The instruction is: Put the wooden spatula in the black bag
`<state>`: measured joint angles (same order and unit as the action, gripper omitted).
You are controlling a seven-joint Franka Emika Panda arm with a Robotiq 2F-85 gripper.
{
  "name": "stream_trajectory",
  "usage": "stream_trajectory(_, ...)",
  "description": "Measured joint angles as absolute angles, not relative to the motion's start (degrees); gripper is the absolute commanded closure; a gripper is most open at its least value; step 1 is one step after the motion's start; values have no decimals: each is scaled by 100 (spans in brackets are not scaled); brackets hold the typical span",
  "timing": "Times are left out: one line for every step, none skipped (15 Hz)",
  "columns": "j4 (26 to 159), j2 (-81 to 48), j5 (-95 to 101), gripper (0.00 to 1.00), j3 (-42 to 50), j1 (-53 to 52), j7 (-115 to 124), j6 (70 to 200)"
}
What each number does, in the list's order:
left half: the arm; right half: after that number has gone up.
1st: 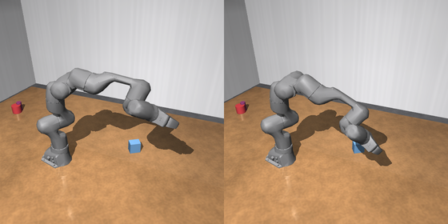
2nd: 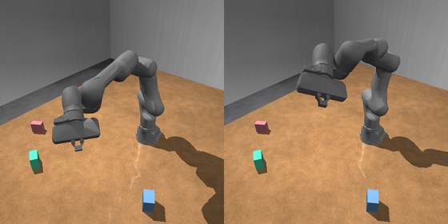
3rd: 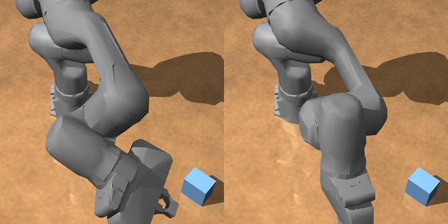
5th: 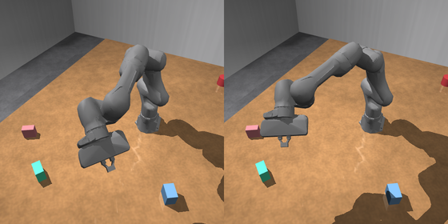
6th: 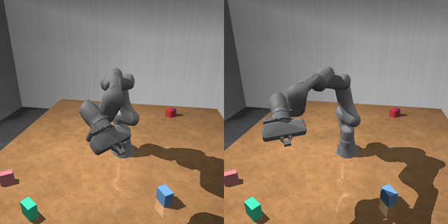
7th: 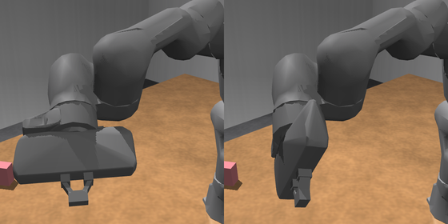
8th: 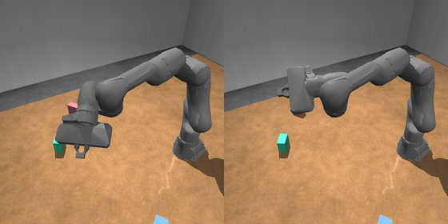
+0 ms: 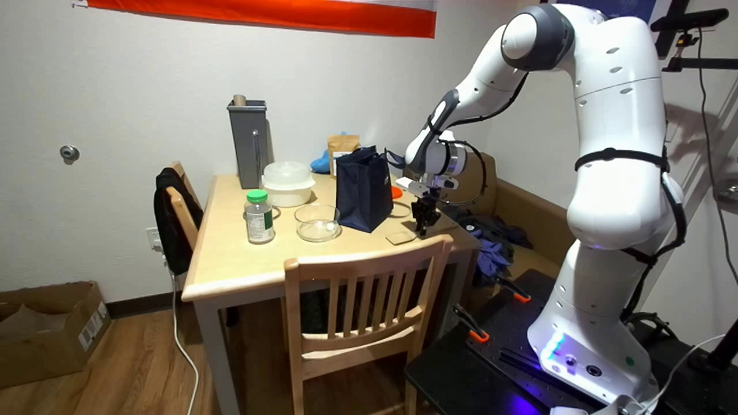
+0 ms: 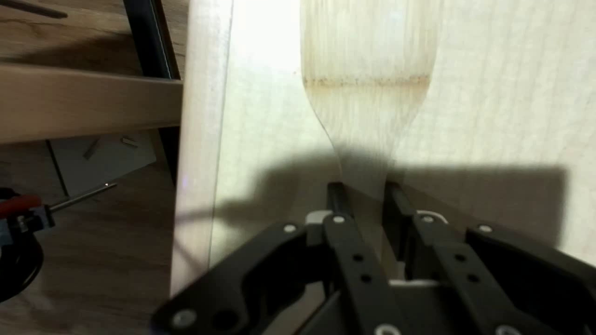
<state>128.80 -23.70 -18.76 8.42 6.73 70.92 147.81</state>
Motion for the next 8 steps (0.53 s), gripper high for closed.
stream_trajectory(12880,-2370,-1876,94,843,673,7092,14781)
stream_trajectory(12879,-2370,-1876,94,843,673,7092,14780)
stream_trajectory(12879,-2369,-1872,94,848,670,7092,14780)
stream_trajectory(12877,-2358,-1813,94,877,653,7093,14742)
stream_trajectory(12875,-2321,-1709,94,931,623,7100,14656)
stream_trajectory(12874,-2250,-1553,94,1001,587,7110,14517)
stream_trajectory(12874,-2142,-1381,94,1079,550,7112,14340)
stream_trajectory(12875,-1999,-1185,94,1151,515,7120,14150)
